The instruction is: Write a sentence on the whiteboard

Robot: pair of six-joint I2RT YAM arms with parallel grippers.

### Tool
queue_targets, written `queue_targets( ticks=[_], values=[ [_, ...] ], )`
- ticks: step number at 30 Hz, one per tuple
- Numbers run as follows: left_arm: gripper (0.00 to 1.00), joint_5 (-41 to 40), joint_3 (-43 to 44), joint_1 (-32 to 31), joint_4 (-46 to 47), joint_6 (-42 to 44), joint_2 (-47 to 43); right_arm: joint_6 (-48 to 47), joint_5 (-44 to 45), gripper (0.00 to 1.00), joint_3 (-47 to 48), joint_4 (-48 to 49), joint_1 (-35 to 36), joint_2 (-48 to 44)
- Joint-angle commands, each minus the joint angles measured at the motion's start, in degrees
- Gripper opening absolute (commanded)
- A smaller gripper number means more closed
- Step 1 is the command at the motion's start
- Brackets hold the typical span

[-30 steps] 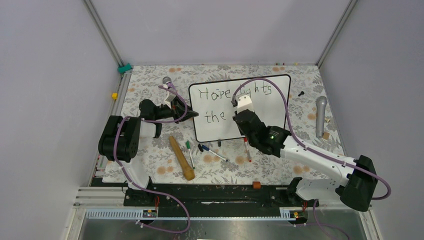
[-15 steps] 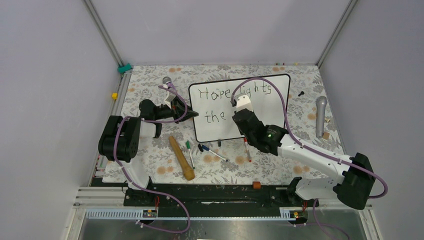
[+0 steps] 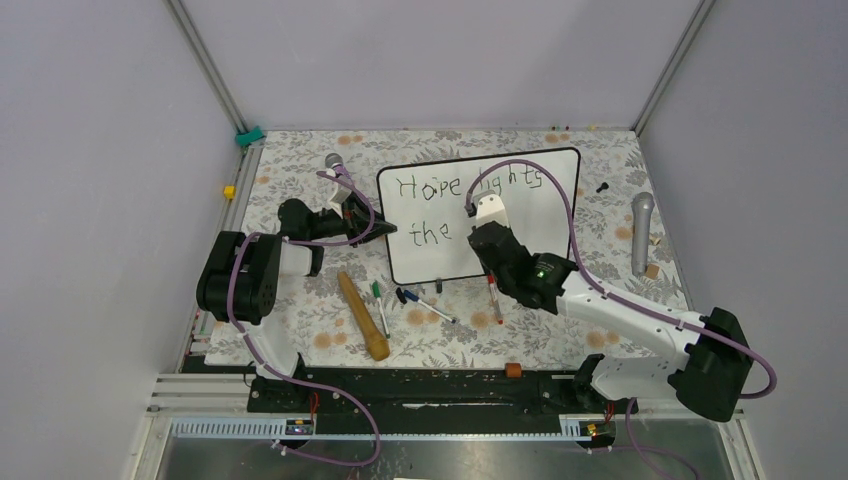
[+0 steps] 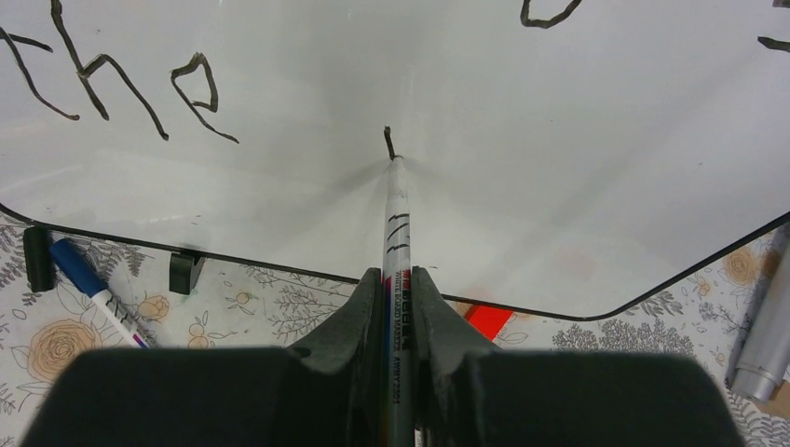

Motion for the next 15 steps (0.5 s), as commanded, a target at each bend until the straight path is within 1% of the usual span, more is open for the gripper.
queue_targets(
  ticks=[1,15],
  values=[
    [0.00,0.5,-0.7,0.0,5.0,8.2,-0.8,0.5,0.6,0.00,0.5,0.9,-1.4,-1.6],
    [0.00,0.5,-0.8,0.0,4.9,8.2,-0.8,-0.7,-0.6,0.00,4.7,0.7,-3.6,-0.8]
  ],
)
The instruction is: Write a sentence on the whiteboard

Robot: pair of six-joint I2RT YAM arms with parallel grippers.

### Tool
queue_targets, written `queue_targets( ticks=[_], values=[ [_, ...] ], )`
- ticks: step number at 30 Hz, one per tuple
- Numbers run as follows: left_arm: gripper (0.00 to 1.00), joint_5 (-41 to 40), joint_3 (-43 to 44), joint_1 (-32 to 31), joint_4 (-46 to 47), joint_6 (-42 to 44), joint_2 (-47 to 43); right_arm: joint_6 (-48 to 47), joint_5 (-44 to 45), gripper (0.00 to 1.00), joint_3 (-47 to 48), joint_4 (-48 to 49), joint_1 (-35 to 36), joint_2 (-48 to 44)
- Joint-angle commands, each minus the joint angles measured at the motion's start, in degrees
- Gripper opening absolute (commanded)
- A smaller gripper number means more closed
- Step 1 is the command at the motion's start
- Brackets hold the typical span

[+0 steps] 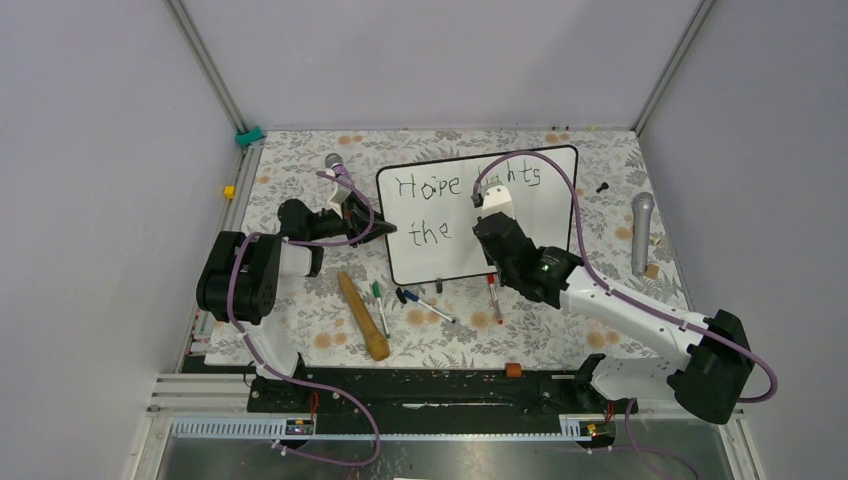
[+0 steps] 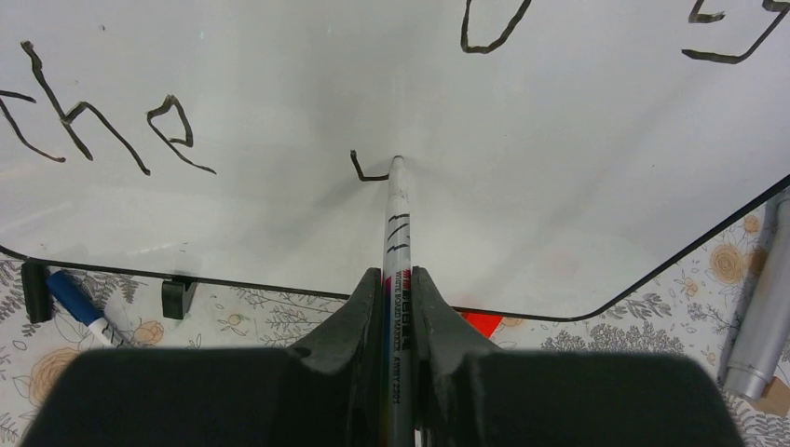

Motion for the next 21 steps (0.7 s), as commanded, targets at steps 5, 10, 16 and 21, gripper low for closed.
queue_targets(
  ticks=[5,10,16,21],
  values=[
    [0.00,0.8,-0.5,0.1,5.2,8.2,-0.8,-0.5,-0.4,0.00,3.7,0.9,-1.0,-0.4],
    [0.00,0.8,-0.5,0.0,5.2,8.2,-0.8,0.2,-0.7,0.00,2.3,0.3,-1.1,-0.6],
    [0.00,0.8,-0.5,0.1,5.1,8.2,-0.8,1.4,-1.8,0.00,0.0,-0.1,-1.2,-1.9],
    [0.00,0.9,-0.5,0.1,5.2,8.2,-0.8,1.9,-2.2,0.00,-1.0,-0.5,-1.2,-2.1]
  ],
)
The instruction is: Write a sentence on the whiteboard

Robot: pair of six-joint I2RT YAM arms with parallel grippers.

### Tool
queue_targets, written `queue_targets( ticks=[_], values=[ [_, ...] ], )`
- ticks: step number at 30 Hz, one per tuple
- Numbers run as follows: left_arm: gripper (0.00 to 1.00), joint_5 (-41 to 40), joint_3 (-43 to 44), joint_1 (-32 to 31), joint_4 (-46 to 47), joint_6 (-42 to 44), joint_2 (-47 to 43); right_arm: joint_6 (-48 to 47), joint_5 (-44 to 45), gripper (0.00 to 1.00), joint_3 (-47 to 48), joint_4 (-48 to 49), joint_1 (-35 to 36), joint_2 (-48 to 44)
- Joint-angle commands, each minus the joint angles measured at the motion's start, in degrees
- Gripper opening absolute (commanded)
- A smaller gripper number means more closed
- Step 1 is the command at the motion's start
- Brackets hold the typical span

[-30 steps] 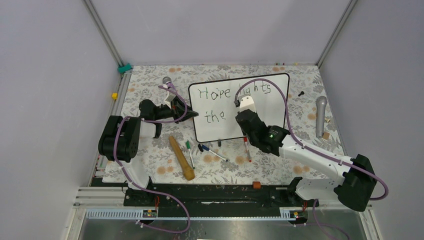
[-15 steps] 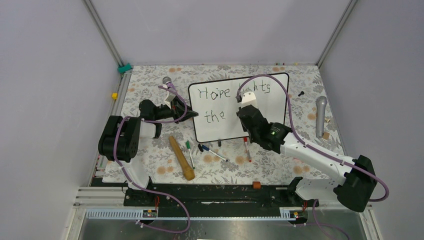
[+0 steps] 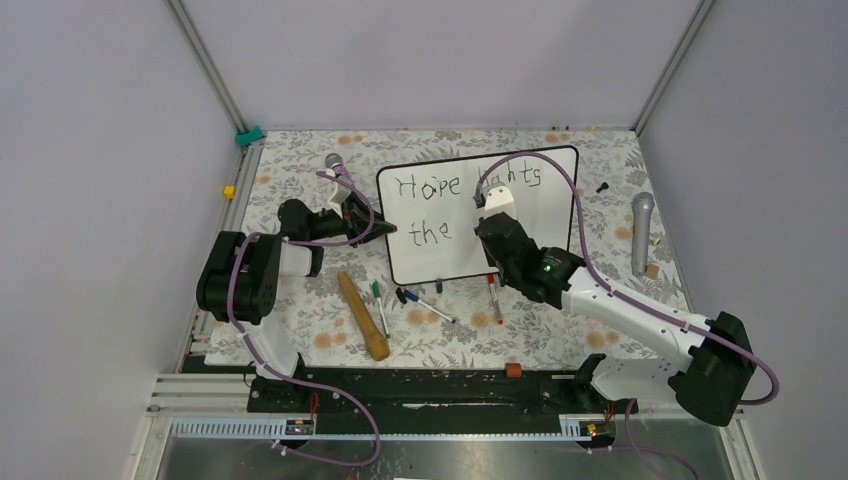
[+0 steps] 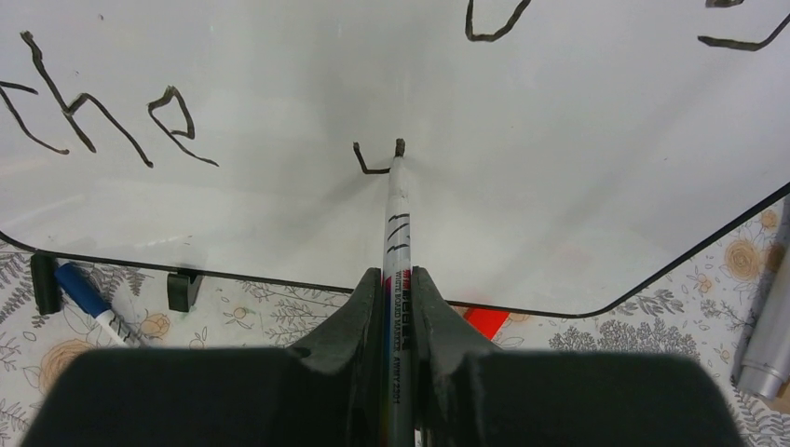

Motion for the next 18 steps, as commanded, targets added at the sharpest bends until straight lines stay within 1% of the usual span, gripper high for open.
queue_targets(
  ticks=[1,10,18],
  values=[
    [0.00,0.9,-0.5,0.1,5.1,8.2,-0.8,1.1,-0.7,0.00,-0.9,-0.3,-0.5,-1.5],
    [0.00,0.9,-0.5,0.0,5.1,8.2,-0.8,0.7,0.4,0.00,-0.7,-0.6,-0.5,-1.4],
    [0.00,0.9,-0.5,0.1,5.0,8.2,-0.8,-0.5,1.4,0.00,1.8,-0.7,-1.5,-1.2]
  ],
)
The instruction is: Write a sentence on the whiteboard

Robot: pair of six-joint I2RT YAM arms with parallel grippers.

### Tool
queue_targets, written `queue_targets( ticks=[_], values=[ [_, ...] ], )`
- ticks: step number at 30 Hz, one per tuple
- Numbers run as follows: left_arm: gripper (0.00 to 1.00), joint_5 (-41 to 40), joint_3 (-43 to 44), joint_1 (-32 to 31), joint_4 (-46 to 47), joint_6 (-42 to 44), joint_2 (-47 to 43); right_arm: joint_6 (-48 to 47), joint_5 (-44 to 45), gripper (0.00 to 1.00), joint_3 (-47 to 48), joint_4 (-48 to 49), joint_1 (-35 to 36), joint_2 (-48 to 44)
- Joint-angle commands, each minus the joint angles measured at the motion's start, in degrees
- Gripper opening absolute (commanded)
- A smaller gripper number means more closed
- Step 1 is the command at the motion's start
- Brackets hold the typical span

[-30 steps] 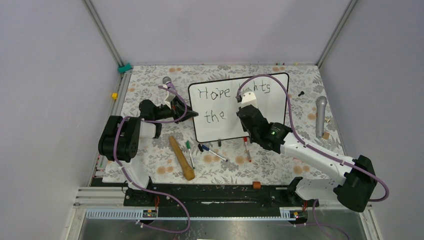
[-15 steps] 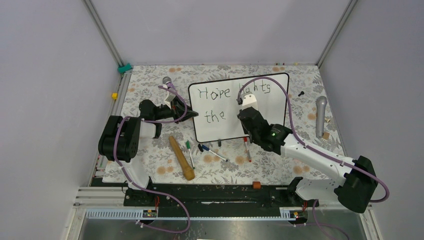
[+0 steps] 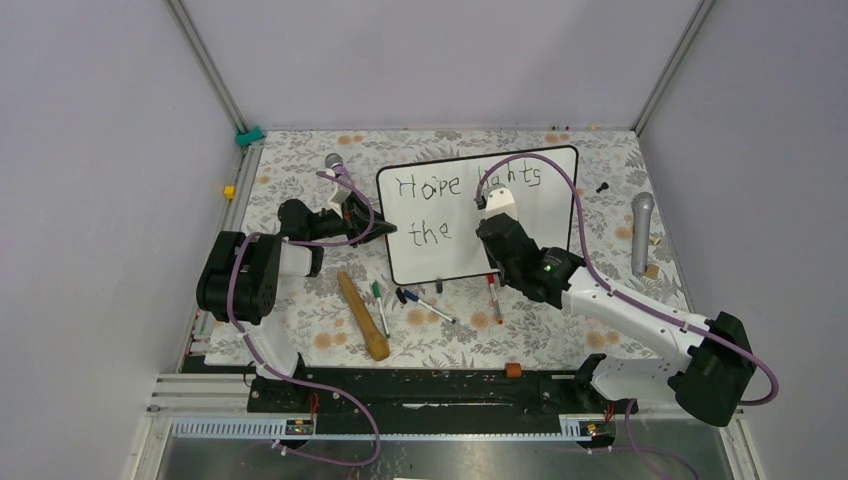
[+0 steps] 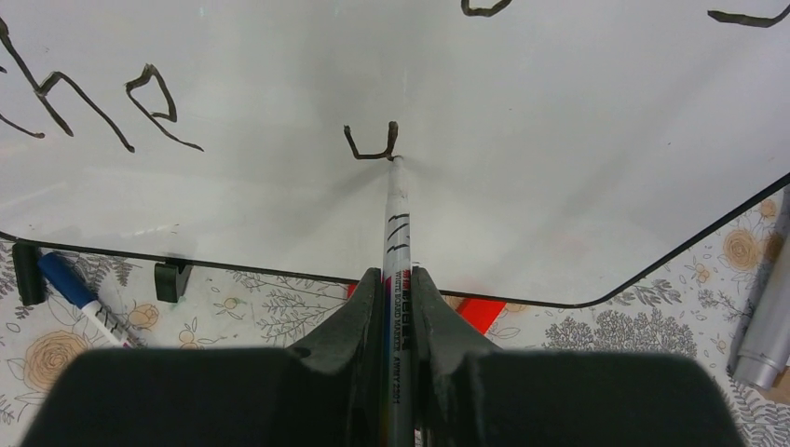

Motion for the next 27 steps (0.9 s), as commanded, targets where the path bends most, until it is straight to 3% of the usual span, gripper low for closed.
queue_targets(
  ticks=[1,16,27],
  values=[
    [0.00,1.0,-0.5,0.0,5.1,8.2,-0.8,-0.9,1.8,0.00,2.9,0.5,-1.4,-1.1],
    [0.00,0.9,-0.4,0.1,5.0,8.0,-0.7,-1.4,0.9,0.00,5.4,0.0,-2.1,-0.8],
    [0.00,0.6,-0.3,0.1,5.0,7.9,-0.5,0.6,-1.3,0.00,1.5,-3.3,-2.2,-8.6]
  ],
)
